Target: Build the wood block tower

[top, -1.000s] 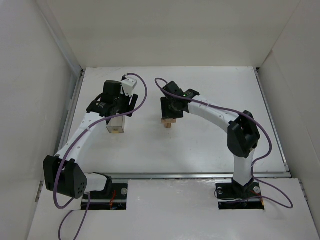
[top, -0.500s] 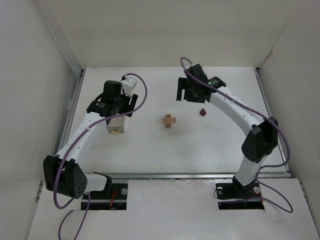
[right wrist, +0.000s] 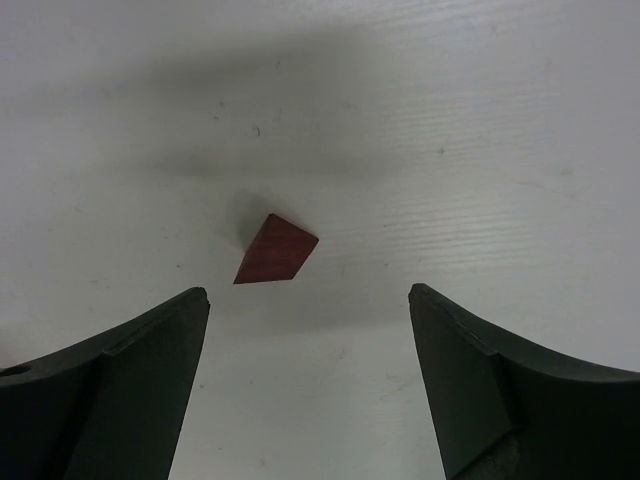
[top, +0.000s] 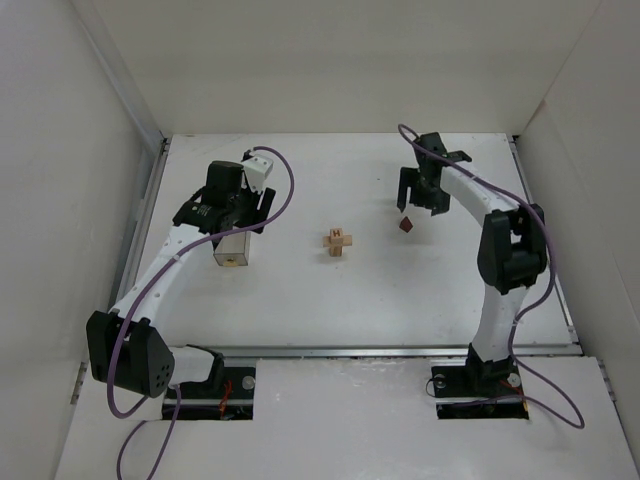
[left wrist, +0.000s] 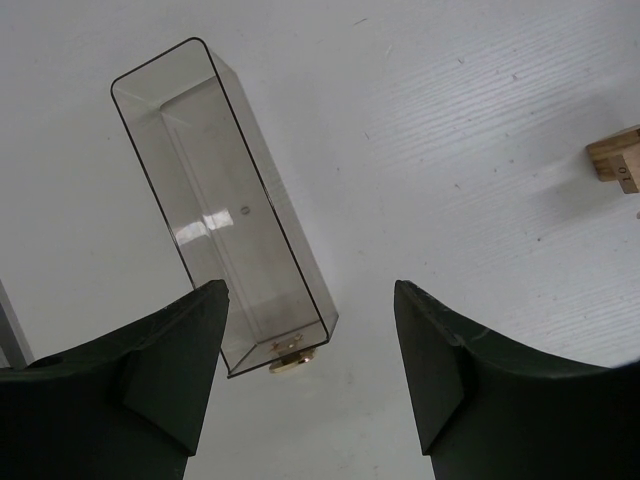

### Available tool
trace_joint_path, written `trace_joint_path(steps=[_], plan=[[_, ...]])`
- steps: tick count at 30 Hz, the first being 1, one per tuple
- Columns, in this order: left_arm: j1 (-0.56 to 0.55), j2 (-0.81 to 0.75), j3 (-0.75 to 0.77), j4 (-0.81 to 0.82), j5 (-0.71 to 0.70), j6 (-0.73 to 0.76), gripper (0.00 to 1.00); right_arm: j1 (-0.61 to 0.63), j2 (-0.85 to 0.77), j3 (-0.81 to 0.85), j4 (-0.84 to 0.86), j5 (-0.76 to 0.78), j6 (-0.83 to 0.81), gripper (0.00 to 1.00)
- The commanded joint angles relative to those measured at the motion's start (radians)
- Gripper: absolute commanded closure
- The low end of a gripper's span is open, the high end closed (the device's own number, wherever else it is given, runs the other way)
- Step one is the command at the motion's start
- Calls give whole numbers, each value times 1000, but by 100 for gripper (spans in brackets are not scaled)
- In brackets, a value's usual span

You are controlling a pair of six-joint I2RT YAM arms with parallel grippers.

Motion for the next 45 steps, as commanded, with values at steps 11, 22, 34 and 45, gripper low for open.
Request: trace_joint_path(steps=[11, 22, 34, 45], plan=[[4, -23, 19, 8, -4, 4, 36, 35, 142, 22, 35, -83, -65, 17], [4, -23, 28, 8, -4, 4, 36, 44, 154, 0, 81, -44, -30, 27], [14, -23, 28, 8, -4, 4, 36, 53, 173, -9, 81, -34, -30, 44], [14, -23, 28, 8, 5, 14, 36, 53, 101, -27, 99, -56, -61, 85]])
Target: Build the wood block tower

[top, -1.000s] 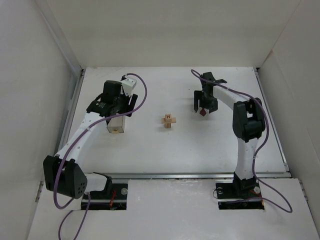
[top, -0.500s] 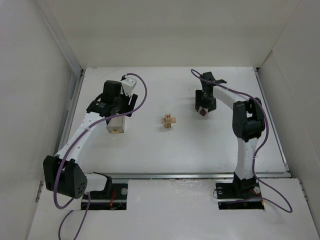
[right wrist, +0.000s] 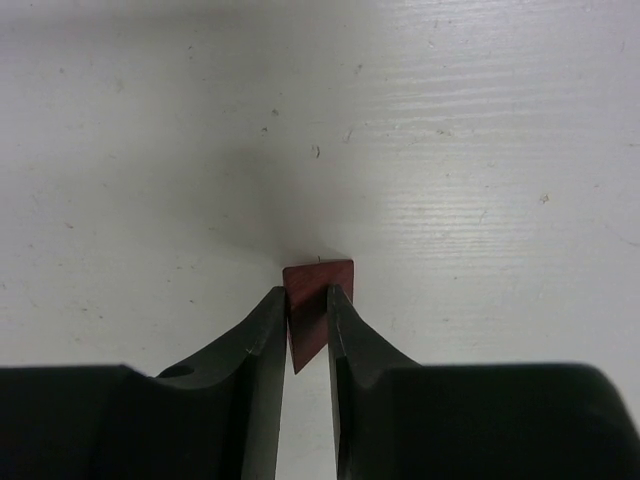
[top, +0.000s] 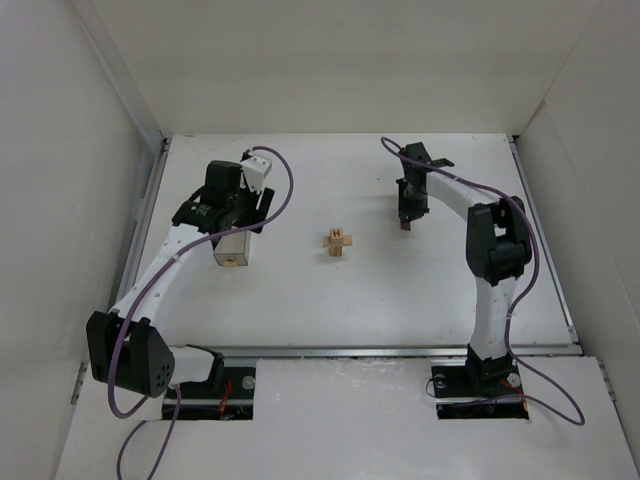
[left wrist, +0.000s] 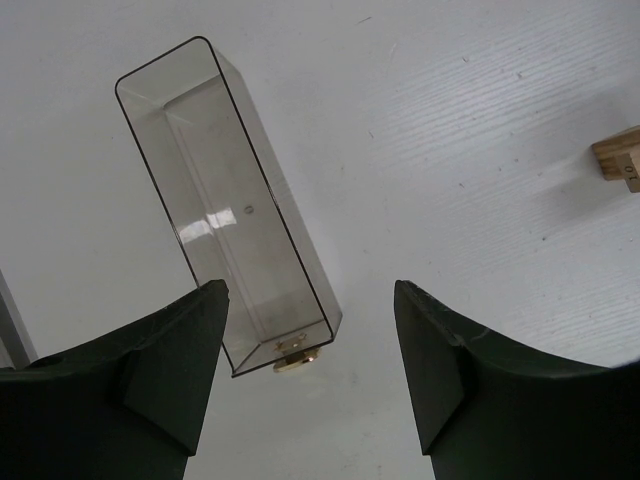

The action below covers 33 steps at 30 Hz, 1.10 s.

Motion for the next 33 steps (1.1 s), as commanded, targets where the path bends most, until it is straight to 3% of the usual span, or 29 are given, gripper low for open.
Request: trace_joint_path(steps=[1, 6, 11, 15, 22, 26, 29, 33], plan=[[5, -23, 28, 9, 13, 20, 36, 8, -66, -10, 37, -23, -18, 87], [5, -14, 41, 9, 22, 39, 36, 8, -108, -10, 46, -43, -27, 99], [5, 6, 84, -11, 109, 75, 36, 8, -198, -10, 67, -126, -27, 100], [-4, 17, 139, -43, 227, 127, 38, -1, -330, -64, 136, -326, 22, 100], [-107, 49, 323, -141, 428, 399, 35, -21, -623, -266, 483, -635, 227, 100], [-203, 86, 455, -233, 540, 561, 27, -21, -747, -397, 720, -686, 348, 100], [-287, 96, 495, -215, 553, 632, 22, 15, -818, -470, 817, -715, 408, 100], [-376, 96, 495, -151, 571, 689, 22, 58, -882, -515, 876, -715, 453, 100]])
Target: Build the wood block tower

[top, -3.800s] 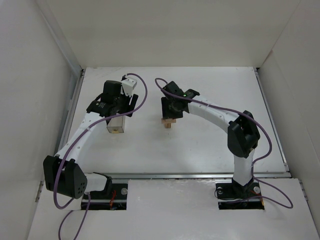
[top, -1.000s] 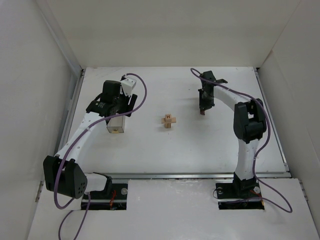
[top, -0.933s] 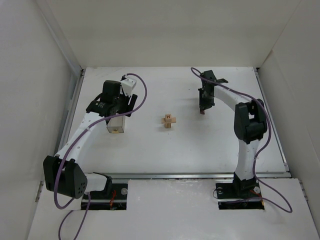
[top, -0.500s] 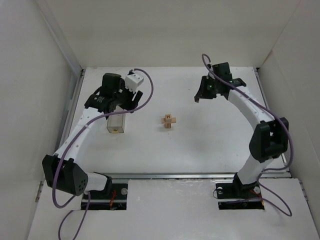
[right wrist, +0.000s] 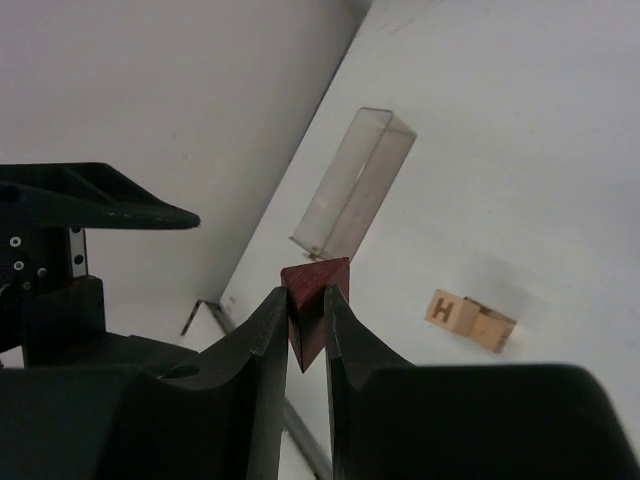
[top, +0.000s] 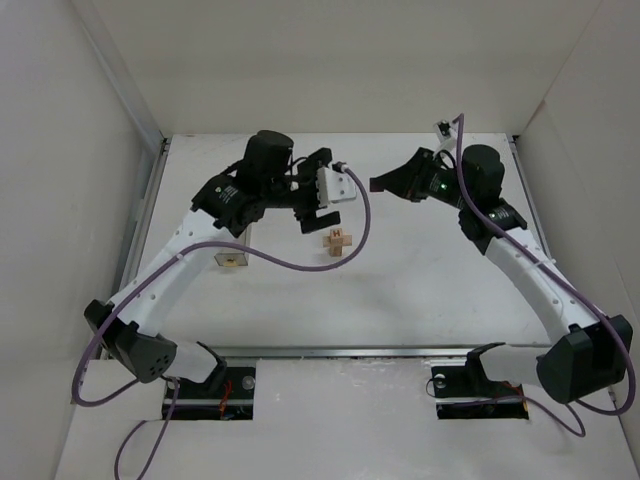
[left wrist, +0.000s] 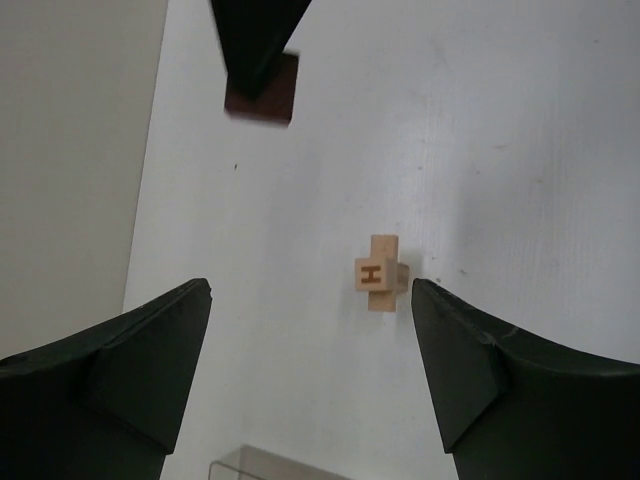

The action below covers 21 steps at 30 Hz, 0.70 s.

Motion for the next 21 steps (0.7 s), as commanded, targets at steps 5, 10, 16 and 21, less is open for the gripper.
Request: trace_joint_path(steps=[5, 10, 16, 21], plan=[[-86, -4, 11, 91, 103, 113, 21, 92, -90, -60, 203, -41, 103, 100], [-138, 7, 2, 137, 60, 119, 24, 142, -128, -95, 219, -16, 123, 100], [-158, 50, 15, 158, -7, 98, 37, 183, -138, -106, 240, 4, 132, 100], [-158, 50, 16, 146, -7, 89, 47, 192, -138, -106, 231, 22, 132, 100]])
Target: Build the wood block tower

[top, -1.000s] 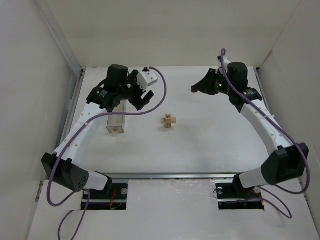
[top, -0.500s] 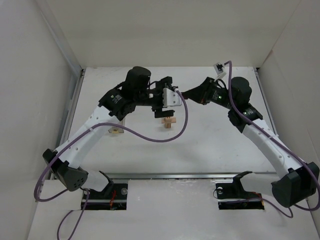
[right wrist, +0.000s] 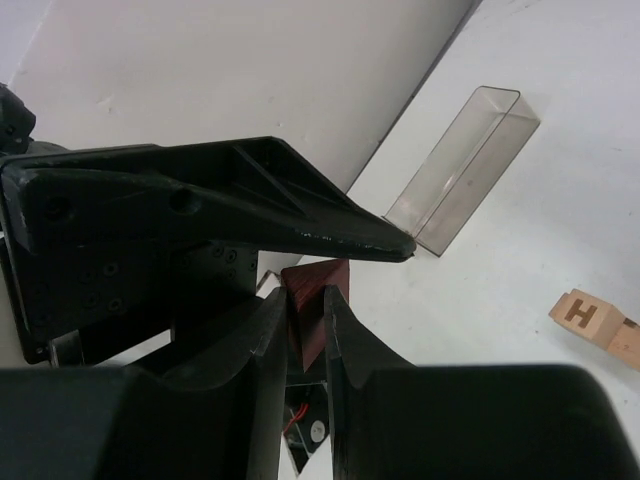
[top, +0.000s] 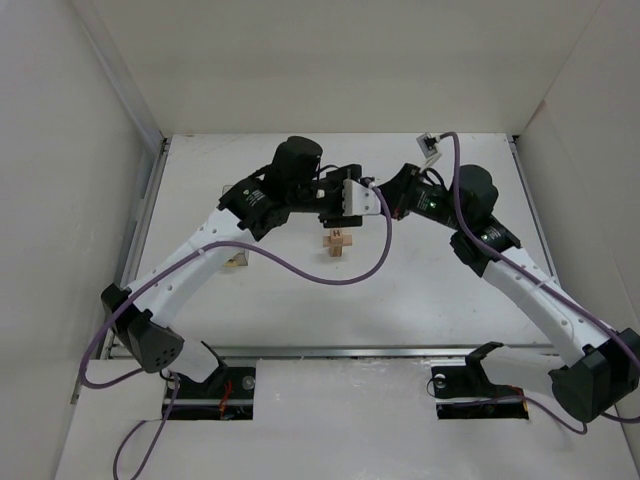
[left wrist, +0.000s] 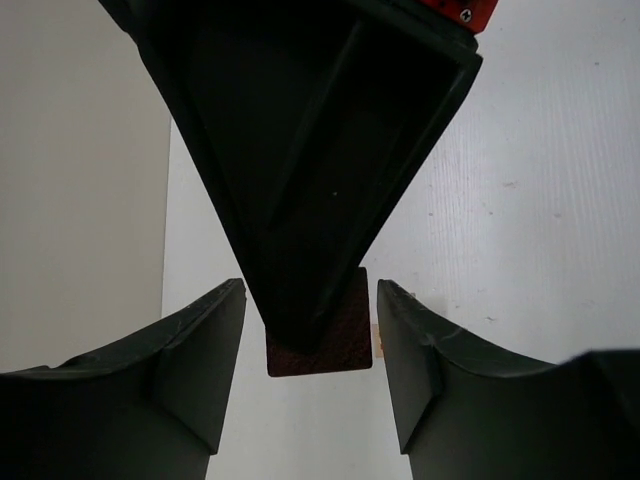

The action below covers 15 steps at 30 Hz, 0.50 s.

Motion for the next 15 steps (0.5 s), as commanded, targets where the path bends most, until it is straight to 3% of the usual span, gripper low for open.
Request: trace_joint_path(steps=[1, 9, 12, 15], plan=[[-5, -17, 2, 27, -8, -15, 49, 10, -26, 6, 66, 25, -5, 100], [-5, -71, -29, 41, -39, -37, 50, 10, -26, 24, 26, 37, -27, 100], [-5, -94, -47, 62, -51, -47, 38, 10, -26, 34, 8, 46, -36, 100], [-5, -120, -56, 85, -36, -60, 36, 10, -26, 34, 8, 46, -36, 100]])
